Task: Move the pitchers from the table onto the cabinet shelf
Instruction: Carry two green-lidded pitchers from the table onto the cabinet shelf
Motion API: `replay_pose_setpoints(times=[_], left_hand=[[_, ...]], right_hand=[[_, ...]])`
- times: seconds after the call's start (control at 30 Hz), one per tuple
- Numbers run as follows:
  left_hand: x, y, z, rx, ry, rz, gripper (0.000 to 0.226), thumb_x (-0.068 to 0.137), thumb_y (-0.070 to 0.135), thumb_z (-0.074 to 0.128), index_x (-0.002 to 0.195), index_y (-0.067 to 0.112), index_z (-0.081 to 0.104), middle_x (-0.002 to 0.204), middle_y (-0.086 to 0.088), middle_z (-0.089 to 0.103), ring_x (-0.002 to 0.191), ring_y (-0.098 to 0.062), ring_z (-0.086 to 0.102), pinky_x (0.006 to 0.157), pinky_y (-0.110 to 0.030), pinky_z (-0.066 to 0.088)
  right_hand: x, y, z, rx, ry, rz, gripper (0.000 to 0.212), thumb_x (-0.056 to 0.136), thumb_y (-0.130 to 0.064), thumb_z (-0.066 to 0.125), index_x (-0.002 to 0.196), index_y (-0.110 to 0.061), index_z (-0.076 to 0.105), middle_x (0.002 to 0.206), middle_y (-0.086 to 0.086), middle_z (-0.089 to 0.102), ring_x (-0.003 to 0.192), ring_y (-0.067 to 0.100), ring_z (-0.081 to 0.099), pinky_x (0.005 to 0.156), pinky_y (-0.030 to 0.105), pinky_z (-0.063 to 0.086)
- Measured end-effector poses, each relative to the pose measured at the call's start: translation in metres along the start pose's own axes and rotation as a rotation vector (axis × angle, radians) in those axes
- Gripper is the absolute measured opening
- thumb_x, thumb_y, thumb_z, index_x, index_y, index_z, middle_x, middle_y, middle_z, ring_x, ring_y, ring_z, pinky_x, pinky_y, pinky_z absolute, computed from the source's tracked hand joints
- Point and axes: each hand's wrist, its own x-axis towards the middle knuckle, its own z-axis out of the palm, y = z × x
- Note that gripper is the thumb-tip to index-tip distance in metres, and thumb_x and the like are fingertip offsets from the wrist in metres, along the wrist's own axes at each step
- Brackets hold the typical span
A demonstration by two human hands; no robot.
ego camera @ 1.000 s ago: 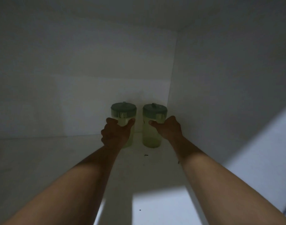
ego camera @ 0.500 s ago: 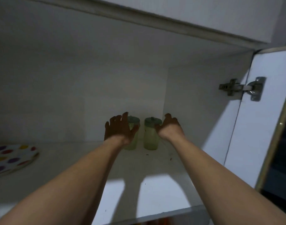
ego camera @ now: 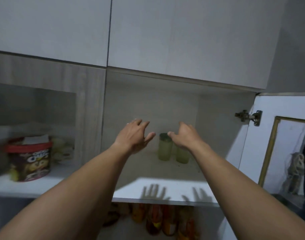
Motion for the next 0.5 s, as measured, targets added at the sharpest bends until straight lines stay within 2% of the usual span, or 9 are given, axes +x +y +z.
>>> replay_pose_setpoints(times=[0.07, 0.17, 0.33, 0.5], left_hand=[[-0.022, -0.008, -0.025, 0.04, 0.053, -0.017, 0.064, 0.094, 0.058, 0.041, 0.14, 0.014, 0.049, 0.136, -0.014, 0.055, 0.128, -0.032, 0.048, 0.107, -0.039, 0.039], [-0.064, -0.029, -0.058, 0.14, 0.088, -0.093, 0.073, 0.089, 0.066, 0.03, 0.138, 0.015, 0.051, 0.133, -0.012, 0.057, 0.127, -0.029, 0.048, 0.105, -0.045, 0.04], [-0.145, -0.064, -0.122, 0.257, 0.087, -0.343, 0.071, 0.095, 0.062, 0.033, 0.151, 0.019, 0.034, 0.155, -0.013, 0.035, 0.146, -0.03, 0.024, 0.115, -0.051, 0.023], [-0.237, -0.097, -0.188, 0.409, 0.104, -0.551, 0.068, 0.096, 0.058, 0.032, 0.152, 0.02, 0.029, 0.158, -0.015, 0.028, 0.148, -0.032, 0.019, 0.116, -0.053, 0.019]], right_hand=[[-0.018, -0.023, -0.005, 0.006, -0.009, -0.06, 0.076, 0.086, -0.061, 0.054, 0.145, -0.015, 0.043, 0.15, 0.016, 0.047, 0.141, 0.037, 0.04, 0.114, 0.053, 0.037], [-0.049, -0.06, -0.008, 0.028, -0.033, -0.165, 0.081, 0.091, -0.057, 0.054, 0.156, -0.017, 0.029, 0.158, 0.017, 0.035, 0.147, 0.037, 0.032, 0.117, 0.055, 0.031], [-0.1, -0.122, 0.0, 0.084, -0.078, -0.346, 0.081, 0.094, -0.056, 0.052, 0.159, -0.018, 0.022, 0.16, 0.019, 0.031, 0.148, 0.037, 0.03, 0.117, 0.057, 0.028], [-0.166, -0.195, 0.028, 0.174, -0.183, -0.544, 0.08, 0.095, -0.057, 0.049, 0.159, -0.019, 0.022, 0.161, 0.019, 0.03, 0.149, 0.037, 0.028, 0.118, 0.06, 0.026]])
